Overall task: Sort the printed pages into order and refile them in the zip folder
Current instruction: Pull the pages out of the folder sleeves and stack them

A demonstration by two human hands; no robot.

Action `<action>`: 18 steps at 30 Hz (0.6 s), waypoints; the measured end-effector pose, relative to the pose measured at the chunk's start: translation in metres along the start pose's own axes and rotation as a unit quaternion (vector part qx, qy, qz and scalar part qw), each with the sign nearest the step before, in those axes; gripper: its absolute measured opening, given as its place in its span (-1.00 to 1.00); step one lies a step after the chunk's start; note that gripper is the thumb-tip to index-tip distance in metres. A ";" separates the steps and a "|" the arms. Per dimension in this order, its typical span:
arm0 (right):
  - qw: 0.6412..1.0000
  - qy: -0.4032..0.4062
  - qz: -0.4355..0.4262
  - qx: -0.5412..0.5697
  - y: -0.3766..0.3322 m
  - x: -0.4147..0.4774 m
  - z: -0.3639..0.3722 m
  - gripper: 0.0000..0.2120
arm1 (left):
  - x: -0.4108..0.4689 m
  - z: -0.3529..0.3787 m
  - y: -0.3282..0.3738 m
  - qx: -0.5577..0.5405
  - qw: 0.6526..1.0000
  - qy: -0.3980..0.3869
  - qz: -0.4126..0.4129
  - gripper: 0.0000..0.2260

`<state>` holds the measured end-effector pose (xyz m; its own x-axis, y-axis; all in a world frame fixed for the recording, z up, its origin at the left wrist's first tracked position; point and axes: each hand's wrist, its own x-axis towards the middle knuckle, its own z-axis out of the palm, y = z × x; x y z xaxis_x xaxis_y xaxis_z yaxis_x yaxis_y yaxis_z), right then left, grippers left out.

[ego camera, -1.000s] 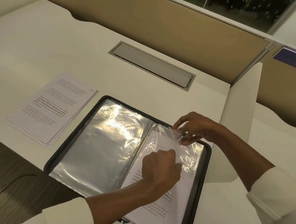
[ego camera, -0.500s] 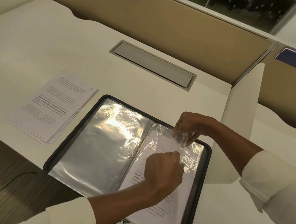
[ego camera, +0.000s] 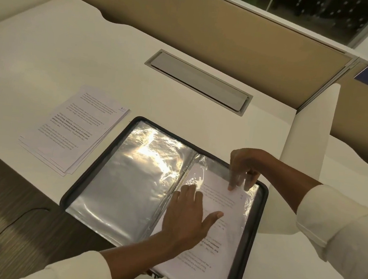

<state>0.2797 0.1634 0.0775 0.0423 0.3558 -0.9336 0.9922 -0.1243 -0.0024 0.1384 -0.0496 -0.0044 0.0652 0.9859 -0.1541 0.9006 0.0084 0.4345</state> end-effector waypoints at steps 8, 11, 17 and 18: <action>0.996 0.062 -0.061 0.036 0.028 0.015 -0.021 -0.75 | -0.041 0.031 -0.037 0.040 0.994 0.016 0.105 0.20; 0.991 0.084 -0.075 0.074 0.041 0.022 -0.034 -0.78 | -0.050 0.032 -0.039 0.028 0.989 0.019 0.142 0.21; 0.970 0.157 -0.103 0.157 0.058 0.035 -0.048 -0.84 | -0.051 0.031 -0.040 0.033 0.987 0.017 0.156 0.19; 0.967 0.164 -0.108 0.165 0.060 0.036 -0.050 -0.85 | -0.051 0.031 -0.040 0.037 0.987 0.016 0.155 0.19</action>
<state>0.3469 0.2151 0.0614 -0.0732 0.6738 -0.7353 0.8931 -0.2838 -0.3490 0.1127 -0.1054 -0.0409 0.3303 0.9439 0.0037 0.8688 -0.3056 0.3897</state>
